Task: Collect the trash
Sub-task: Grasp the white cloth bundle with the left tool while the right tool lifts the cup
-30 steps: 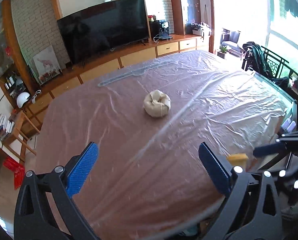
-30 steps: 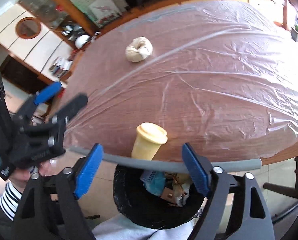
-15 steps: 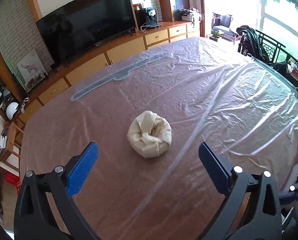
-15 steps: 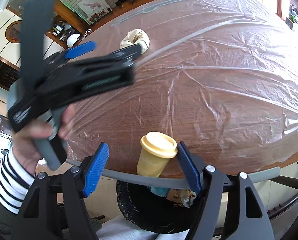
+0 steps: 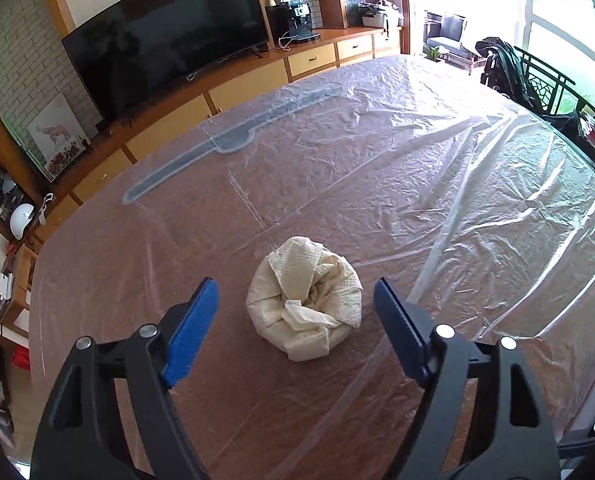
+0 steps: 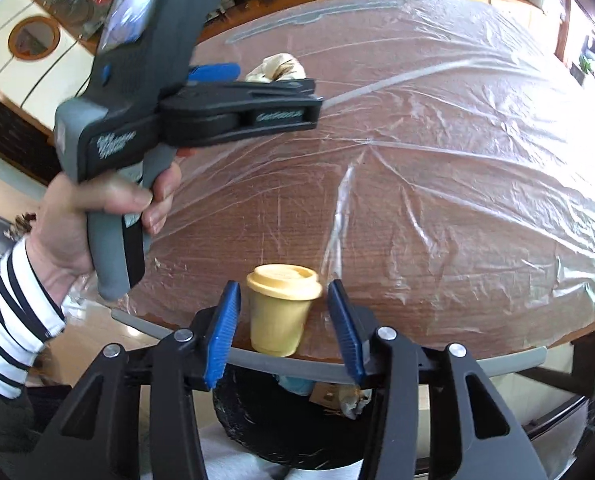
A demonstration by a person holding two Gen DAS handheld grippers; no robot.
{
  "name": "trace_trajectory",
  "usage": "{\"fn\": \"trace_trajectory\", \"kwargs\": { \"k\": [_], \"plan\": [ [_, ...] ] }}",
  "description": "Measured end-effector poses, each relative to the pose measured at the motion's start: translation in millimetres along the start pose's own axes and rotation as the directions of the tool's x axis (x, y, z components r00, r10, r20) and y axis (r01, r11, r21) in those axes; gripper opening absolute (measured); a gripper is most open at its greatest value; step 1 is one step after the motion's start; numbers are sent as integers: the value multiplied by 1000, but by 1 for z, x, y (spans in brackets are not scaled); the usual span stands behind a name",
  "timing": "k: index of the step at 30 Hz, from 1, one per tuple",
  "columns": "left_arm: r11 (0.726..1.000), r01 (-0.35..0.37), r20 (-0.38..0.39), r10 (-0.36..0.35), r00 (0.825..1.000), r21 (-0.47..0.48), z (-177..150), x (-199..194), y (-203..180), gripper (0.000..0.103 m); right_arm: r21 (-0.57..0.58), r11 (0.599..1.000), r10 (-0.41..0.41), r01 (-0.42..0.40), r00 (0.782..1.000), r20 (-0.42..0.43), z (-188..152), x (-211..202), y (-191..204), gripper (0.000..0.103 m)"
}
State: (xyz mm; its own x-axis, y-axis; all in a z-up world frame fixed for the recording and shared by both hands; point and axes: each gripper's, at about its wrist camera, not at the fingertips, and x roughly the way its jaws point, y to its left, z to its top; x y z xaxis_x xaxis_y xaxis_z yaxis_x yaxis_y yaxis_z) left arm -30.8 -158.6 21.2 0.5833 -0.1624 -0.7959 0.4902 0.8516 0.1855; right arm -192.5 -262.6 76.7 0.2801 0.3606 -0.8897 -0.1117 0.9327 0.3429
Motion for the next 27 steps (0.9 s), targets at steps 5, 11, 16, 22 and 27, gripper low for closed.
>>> {"fn": "trace_trajectory", "kwargs": {
  "k": [5,11,16,22,27],
  "plan": [
    [1000,6,9,-6,1000,13,2,4,0,75,-62,998,-25,25,1000,-1,-2,3,13,36],
    [999,52,10,-52,999,-2,2,2,3,52,-93,996,12,-8,999,49,1,-9,16,36],
    [997,76,37,-74,997,-32,-2,-9,8,52,-86,996,45,-38,996,79,12,-18,3,36],
    [994,83,74,-78,994,-74,-13,-32,13,52,-61,996,72,-65,990,121,20,-27,-18,36],
    [990,90,87,-81,993,-106,-30,-53,13,52,-59,996,68,-60,988,136,26,-29,-33,36]
  ]
}}
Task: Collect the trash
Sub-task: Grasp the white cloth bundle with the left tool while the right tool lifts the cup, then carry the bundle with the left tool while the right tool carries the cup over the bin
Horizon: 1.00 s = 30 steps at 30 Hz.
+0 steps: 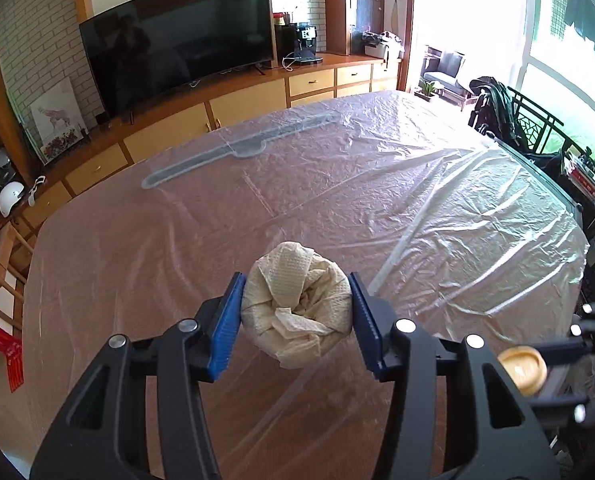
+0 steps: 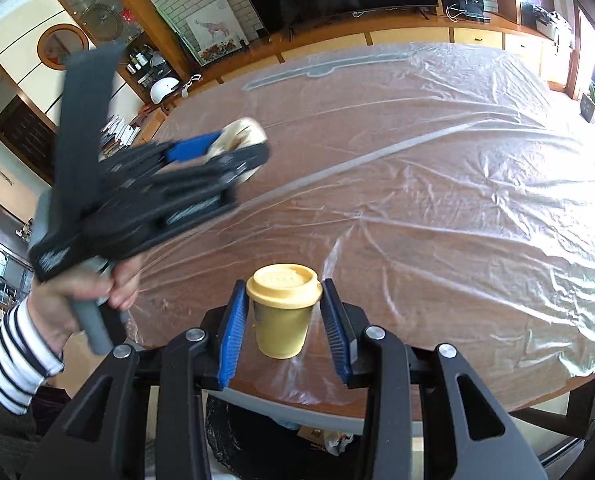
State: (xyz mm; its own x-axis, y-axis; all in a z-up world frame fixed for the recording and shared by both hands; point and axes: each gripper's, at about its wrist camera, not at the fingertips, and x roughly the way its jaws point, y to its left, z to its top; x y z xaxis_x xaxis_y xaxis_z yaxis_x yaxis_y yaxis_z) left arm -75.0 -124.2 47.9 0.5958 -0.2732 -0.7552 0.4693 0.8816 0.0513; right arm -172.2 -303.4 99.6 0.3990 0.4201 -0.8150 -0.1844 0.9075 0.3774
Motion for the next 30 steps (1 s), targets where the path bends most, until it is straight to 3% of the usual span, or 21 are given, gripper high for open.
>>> {"fn": "trace_trajectory", "kwargs": {
  "k": [17,30],
  "plan": [
    [995,-3,-9,2,1000,-103,-62,-65,-15,52,-64,996,56,-55,998,8,-3,-15,-6,36],
    [994,68,-28,-71,997,-90,-111,-106,-48,52,-117,981,153,-156,988,-32,-33,-32,2,36]
  ]
}}
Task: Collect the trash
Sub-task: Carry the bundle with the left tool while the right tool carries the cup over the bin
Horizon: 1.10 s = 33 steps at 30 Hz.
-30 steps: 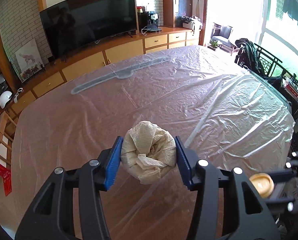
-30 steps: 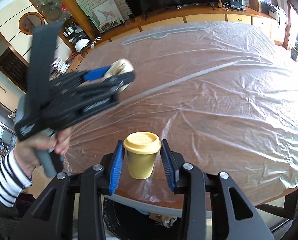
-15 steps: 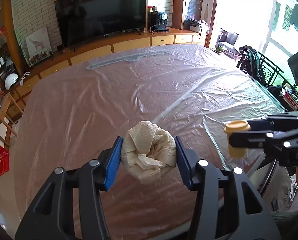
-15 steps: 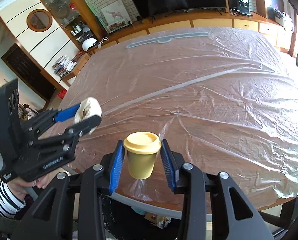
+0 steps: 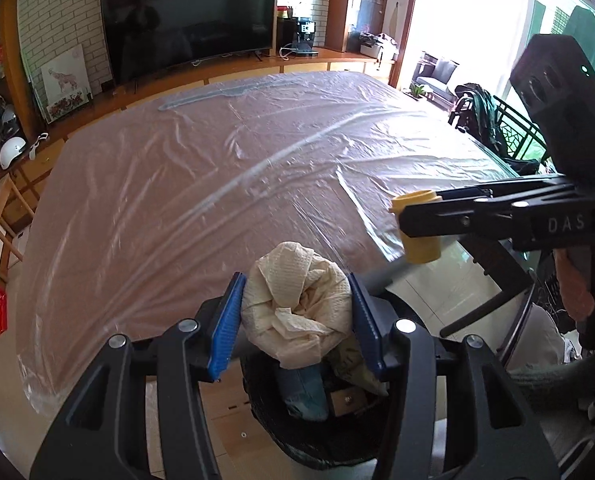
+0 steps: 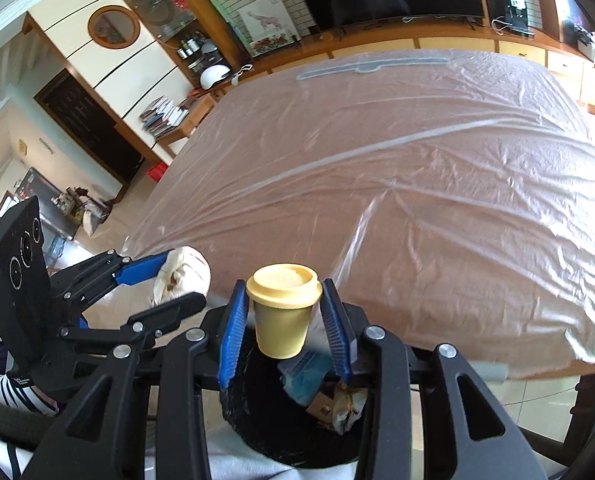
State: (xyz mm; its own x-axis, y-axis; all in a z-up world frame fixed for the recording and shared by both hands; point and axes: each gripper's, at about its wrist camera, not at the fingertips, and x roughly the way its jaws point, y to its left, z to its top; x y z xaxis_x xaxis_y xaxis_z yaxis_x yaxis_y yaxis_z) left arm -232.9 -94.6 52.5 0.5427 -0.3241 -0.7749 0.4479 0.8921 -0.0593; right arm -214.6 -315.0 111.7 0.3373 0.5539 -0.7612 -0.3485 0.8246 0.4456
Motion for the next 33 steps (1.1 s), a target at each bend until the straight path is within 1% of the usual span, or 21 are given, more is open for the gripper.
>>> {"fn": "trace_trajectory", "kwargs": {
  "k": [4,11,16,21,28,33],
  "plan": [
    [1000,12,-10,-12,1000,11,-12,-7,-8,52,-23,999,26,-26,999,-19,-12,-2,6,36],
    [999,45,-42,-43,998,29,-31,-9,-21,52,-68,997,42,-47,996,-73,-38,0,14,36],
    [996,62,-83,-57,995,60,-46,-1,-29,52,-111,993,20,-33,994,-110,-53,6,21,36],
    [996,67,-129,-58,990,66,-58,12,-30,52,-141,990,-9,-10,991,-134,-64,16,22,36],
    [995,49,-182,-32,983,90,-73,36,-29,52,-141,990,-42,21,987,-153,-75,38,16,37],
    [994,39,-209,-18,978,99,-79,50,-32,52,-165,985,-77,50,984,-158,-86,50,16,37]
  ]
}}
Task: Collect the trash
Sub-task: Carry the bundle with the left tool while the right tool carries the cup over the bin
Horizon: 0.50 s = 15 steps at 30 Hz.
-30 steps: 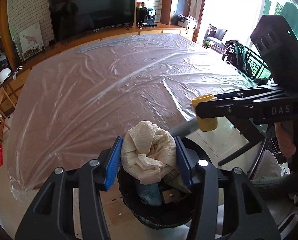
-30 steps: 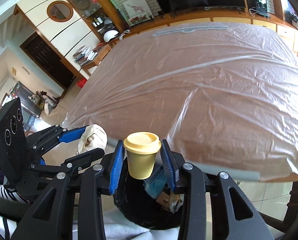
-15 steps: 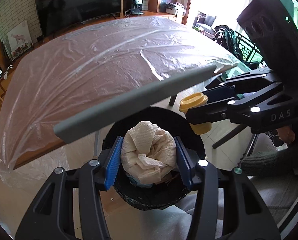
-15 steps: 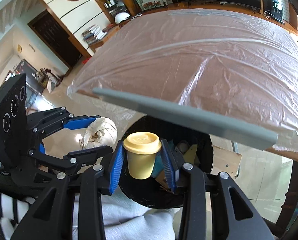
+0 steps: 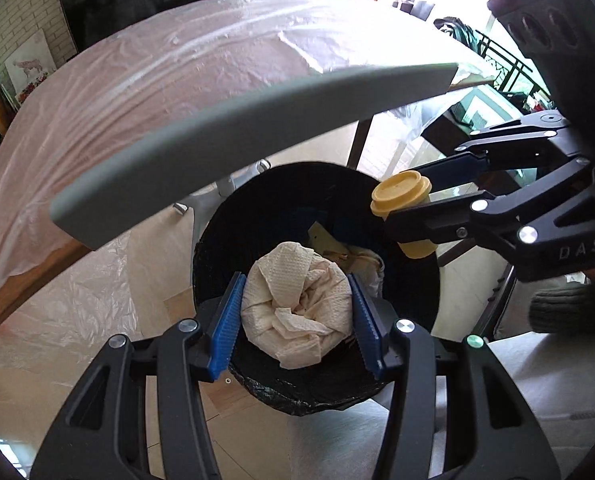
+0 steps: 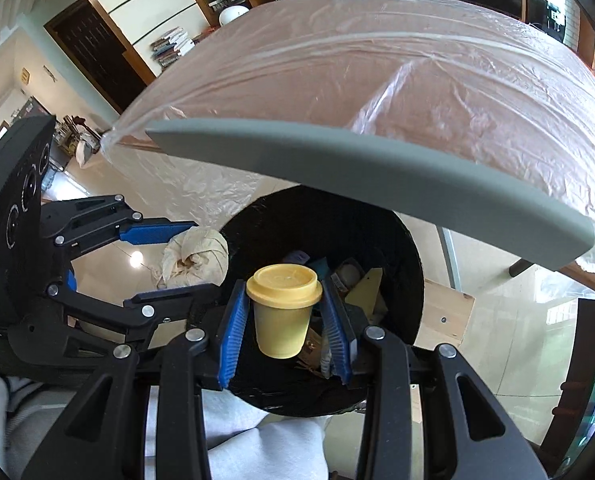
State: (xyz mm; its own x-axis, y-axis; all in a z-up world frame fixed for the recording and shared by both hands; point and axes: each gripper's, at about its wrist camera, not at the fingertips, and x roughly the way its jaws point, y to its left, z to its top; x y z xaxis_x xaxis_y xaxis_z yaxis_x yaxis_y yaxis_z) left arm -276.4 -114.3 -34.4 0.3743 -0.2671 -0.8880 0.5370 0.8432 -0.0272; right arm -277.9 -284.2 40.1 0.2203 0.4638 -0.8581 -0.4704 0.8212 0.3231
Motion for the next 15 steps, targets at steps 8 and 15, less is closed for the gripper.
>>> {"fn": "trace_trajectory", "kwargs": {
  "k": [8,15],
  "plan": [
    [1000,-20,-48,20,999,9,-3,27,0,52,-10,999,-34,34,999,-28,-5,24,-1,36],
    [999,-30,-85,31,996,20,-1,42,-4,52,1,998,-56,56,996,-70,-11,41,-9,37]
  ]
}}
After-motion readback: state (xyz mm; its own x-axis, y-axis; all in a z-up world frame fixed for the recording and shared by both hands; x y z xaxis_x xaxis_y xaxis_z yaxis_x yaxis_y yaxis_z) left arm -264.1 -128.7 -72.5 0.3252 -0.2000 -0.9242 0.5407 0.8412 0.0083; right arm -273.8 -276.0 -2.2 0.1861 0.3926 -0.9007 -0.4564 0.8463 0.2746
